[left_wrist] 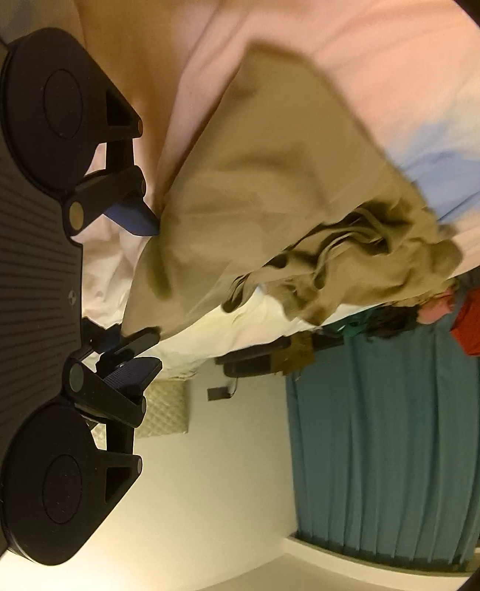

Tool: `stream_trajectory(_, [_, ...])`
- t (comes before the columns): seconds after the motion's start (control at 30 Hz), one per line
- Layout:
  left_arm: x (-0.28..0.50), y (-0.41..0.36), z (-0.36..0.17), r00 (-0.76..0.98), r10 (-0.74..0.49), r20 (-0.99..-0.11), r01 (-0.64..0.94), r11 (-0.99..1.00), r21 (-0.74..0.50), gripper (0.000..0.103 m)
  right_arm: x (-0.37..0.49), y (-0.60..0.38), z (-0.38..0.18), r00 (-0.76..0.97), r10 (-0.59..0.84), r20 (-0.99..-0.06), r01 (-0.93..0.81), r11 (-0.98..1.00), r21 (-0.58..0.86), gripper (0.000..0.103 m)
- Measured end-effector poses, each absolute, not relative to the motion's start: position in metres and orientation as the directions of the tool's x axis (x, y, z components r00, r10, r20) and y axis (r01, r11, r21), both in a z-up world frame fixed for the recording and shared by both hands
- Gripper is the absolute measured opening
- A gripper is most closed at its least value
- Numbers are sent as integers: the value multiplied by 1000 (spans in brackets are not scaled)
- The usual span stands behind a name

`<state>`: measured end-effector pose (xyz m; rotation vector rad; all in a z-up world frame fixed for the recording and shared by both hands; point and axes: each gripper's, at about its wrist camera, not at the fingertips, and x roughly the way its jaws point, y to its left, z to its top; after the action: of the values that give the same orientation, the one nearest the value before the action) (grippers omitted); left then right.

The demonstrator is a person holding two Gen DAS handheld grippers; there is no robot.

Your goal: Fold clothes

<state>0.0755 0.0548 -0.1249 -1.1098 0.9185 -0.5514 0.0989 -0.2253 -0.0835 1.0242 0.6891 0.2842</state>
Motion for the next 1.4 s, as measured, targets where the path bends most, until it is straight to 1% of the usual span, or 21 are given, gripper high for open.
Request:
stream_trajectory(0.13, [65, 67, -117, 553, -686, -473, -83, 519, -851, 74, 96, -223, -74, 760, 530, -376, 45, 534, 844, 14])
stream_trajectory(0.27, [68, 78, -120, 571, -660, -488, -121, 520, -846, 73, 93, -222, -68, 772, 530, -351, 9, 544, 839, 12])
stream_trajectory(0.37, [75, 77, -124, 565, -640, -521, -149, 542, -827, 68, 97, -223, -73, 769, 522, -369, 33, 544, 839, 12])
stream_trajectory(0.53, [75, 86, -128, 553, -604, -573, -196, 574, -795, 68, 99, -226, -81, 764, 511, -394, 74, 537, 840, 12])
stream_trajectory(0.6, [76, 89, -129, 560, -584, -588, -209, 587, -782, 65, 99, -225, -81, 765, 509, -395, 72, 541, 838, 12])
stream_trajectory(0.63, [76, 89, -128, 568, -578, -586, -209, 587, -782, 60, 98, -225, -81, 765, 509, -395, 70, 544, 836, 12])
stream_trajectory(0.67, [75, 91, -127, 581, -574, -577, -205, 582, -787, 48, 99, -225, -81, 765, 508, -396, 72, 543, 836, 12])
stream_trajectory(0.73, [73, 91, -120, 609, -575, -546, -165, 581, -797, 40, 99, -226, -82, 765, 505, -398, 79, 541, 838, 12])
stream_trajectory(0.8, [70, 88, -109, 636, -584, -504, -92, 592, -801, 37, 100, -226, -83, 766, 503, -401, 86, 538, 839, 12])
stream_trajectory(0.83, [69, 86, -106, 643, -585, -494, -69, 597, -799, 32, 100, -227, -84, 766, 502, -403, 90, 536, 839, 12])
stream_trajectory(0.9, [69, 84, -103, 645, -589, -488, -52, 603, -796, 31, 100, -227, -85, 766, 499, -406, 97, 533, 840, 12])
stream_trajectory(0.93, [71, 84, -105, 636, -588, -500, -65, 604, -794, 33, 101, -228, -86, 766, 498, -407, 101, 532, 841, 12])
stream_trajectory(0.97, [74, 84, -110, 620, -584, -524, -93, 608, -788, 38, 101, -228, -87, 764, 499, -409, 107, 527, 843, 12])
stream_trajectory(1.03, [79, 86, -122, 579, -574, -578, -170, 609, -775, 38, 102, -228, -90, 759, 502, -414, 119, 518, 847, 12])
stream_trajectory(1.13, [83, 90, -131, 570, -577, -585, -216, 582, -784, 38, 101, -229, -90, 761, 497, -418, 127, 519, 846, 12])
stream_trajectory(1.17, [84, 89, -130, 577, -579, -576, -211, 576, -790, 37, 100, -230, -90, 763, 493, -419, 131, 517, 846, 12])
stream_trajectory(1.2, [85, 87, -128, 585, -583, -564, -196, 573, -796, 32, 100, -231, -89, 764, 490, -419, 134, 515, 846, 12])
stream_trajectory(1.27, [83, 85, -123, 609, -580, -541, -163, 576, -801, 11, 93, -240, -86, 797, 447, -406, 157, 496, 854, 13])
stream_trajectory(1.4, [75, 87, -120, 645, -611, -460, -136, 500, -855, 12, 77, -263, -70, 869, 356, -343, 148, 476, 867, 13])
